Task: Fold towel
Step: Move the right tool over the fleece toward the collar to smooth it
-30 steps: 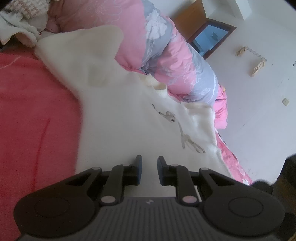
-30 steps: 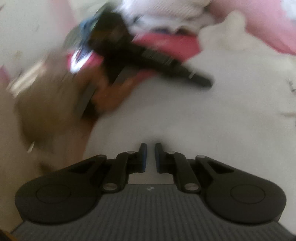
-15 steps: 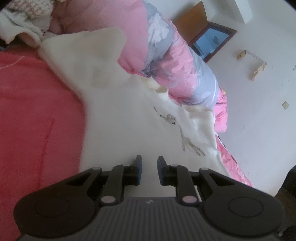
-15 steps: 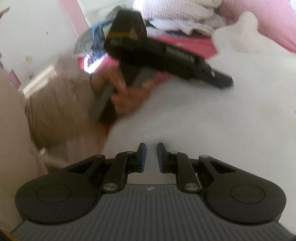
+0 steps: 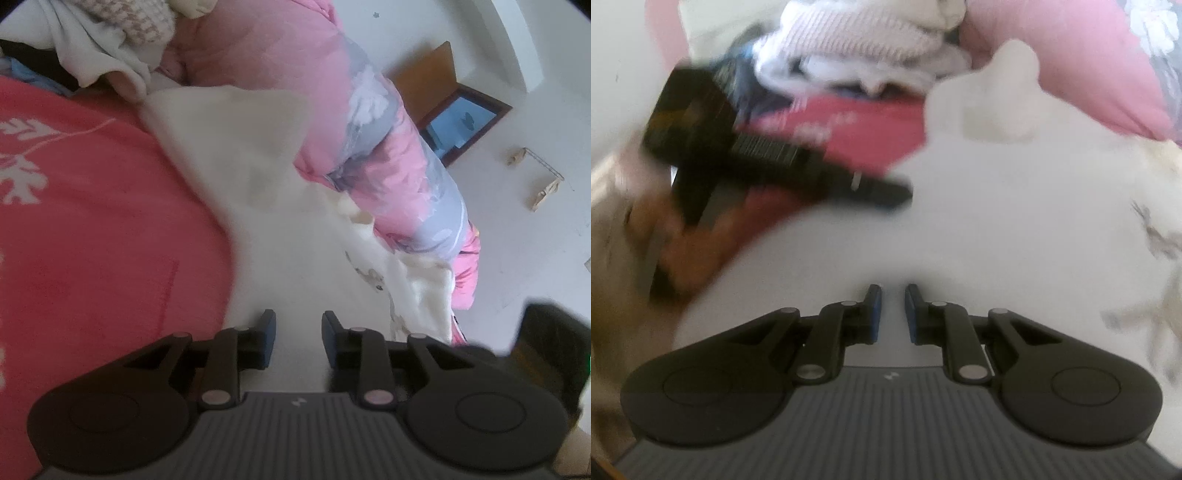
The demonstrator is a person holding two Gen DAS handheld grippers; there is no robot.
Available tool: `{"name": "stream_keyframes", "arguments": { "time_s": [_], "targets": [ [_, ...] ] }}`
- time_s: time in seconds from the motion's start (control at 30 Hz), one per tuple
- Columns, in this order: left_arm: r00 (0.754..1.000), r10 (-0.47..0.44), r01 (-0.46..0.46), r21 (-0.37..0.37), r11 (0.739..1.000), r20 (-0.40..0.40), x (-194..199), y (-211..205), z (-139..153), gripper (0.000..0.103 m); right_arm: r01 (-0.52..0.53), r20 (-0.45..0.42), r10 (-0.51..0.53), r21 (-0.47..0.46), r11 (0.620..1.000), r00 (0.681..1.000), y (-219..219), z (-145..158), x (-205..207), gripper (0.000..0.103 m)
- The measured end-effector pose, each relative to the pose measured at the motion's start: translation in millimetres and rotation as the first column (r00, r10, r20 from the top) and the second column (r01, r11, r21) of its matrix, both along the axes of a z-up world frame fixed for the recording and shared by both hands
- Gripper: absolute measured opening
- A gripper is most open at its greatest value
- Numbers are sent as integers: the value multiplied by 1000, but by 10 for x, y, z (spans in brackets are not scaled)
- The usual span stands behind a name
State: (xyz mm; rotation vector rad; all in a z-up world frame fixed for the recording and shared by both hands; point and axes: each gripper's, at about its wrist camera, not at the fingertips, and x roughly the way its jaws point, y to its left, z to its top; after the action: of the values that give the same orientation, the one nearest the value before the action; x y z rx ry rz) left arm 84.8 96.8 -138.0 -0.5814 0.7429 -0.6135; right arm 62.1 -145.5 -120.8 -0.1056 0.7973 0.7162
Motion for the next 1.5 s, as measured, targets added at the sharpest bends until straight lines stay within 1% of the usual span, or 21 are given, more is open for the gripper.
{"name": "stream_keyframes", "arguments": {
  "time_s": [0.07,0.27,0.3,0.37,0.4,0.43,0.57,0.63,0.7,0.73,0.8,0.9,0.97,1.03,1.1,1.17,1.27,1.33,1.37,1.43,1.5],
  "targets": [
    [1000,8,-8,-3,1000,-2,4,14,6,29,47,-9,-47,49,998,999,39,34,220,13],
    [1000,24,-24,-1,1000,-16,7,44,23,30,128,-24,-128,20,992,992,-221,201,459,15],
    [1000,24,-24,1,1000,-18,9,39,22,30,132,-34,-132,-2,991,991,-250,177,493,16],
    [1000,23,-23,13,1000,-14,10,29,21,30,146,-56,-151,-75,986,987,-179,29,639,16],
    [1000,22,-22,19,1000,-10,11,24,21,30,155,-63,-160,-74,985,985,-142,-38,722,16],
    [1000,22,-22,25,999,-5,7,21,20,29,164,-68,-169,-65,984,983,-109,-99,805,16],
    [1000,24,-24,49,998,17,-4,-2,28,29,213,-28,-214,-14,977,977,102,-128,1231,16],
    [999,28,-30,70,997,32,-21,-17,59,29,248,-34,-248,15,969,968,135,-135,1392,16],
    [997,37,-45,122,991,68,-49,-46,141,30,279,-55,-276,53,959,960,61,-83,1393,16],
    [996,36,-49,148,988,87,-46,-80,195,32,291,-55,-287,71,954,956,8,-44,1347,18],
    [995,16,-35,187,982,102,19,-167,278,36,301,-16,-300,80,950,954,-148,68,1154,22],
    [994,-13,-15,259,966,106,189,-331,377,36,317,-3,-317,42,948,948,-464,133,935,24],
    [992,-39,4,284,959,118,354,-453,417,36,330,1,-330,0,944,944,-666,151,826,24],
    [990,-48,5,307,952,132,518,-563,409,36,337,7,-337,-54,940,941,-787,129,814,24],
    [988,-43,-9,332,943,148,674,-644,356,36,339,-3,-341,-88,937,940,-831,86,887,24],
    [991,-28,-19,333,943,134,772,-646,244,32,340,-20,-345,-116,933,938,-798,-18,1081,24],
    [994,-25,-6,279,960,108,830,-563,165,31,363,-4,-366,-117,924,931,-760,-162,1428,24],
    [996,-25,3,240,971,90,865,-505,116,31,407,12,-408,-88,909,913,-783,-185,1673,24],
    [995,-26,3,238,971,91,862,-500,110,31,430,20,-430,-72,900,903,-798,-193,1796,23],
    [995,-26,2,241,971,98,849,-500,110,31,489,11,-489,-16,872,872,-872,-190,1976,23],
    [995,-26,0,240,971,101,841,-495,113,31,546,-46,-545,66,835,837,-1005,-170,2017,23]
  ]
}}
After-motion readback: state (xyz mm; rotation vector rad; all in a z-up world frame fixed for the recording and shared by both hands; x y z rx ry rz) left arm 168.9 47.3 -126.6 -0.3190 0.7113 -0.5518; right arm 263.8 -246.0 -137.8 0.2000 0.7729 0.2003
